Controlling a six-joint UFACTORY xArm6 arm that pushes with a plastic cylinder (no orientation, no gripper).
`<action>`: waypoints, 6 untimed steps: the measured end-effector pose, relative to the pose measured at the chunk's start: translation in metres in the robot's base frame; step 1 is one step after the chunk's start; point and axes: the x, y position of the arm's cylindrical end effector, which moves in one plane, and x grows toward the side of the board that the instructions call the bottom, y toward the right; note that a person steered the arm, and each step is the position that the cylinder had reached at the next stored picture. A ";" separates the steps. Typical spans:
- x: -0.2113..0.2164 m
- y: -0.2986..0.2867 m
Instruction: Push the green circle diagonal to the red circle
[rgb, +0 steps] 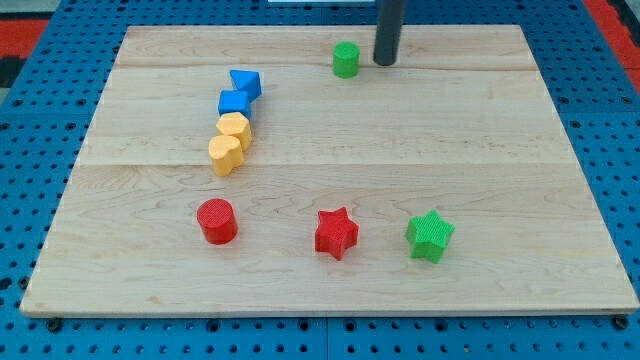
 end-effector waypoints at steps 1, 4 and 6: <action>-0.027 -0.021; 0.020 -0.045; 0.009 -0.119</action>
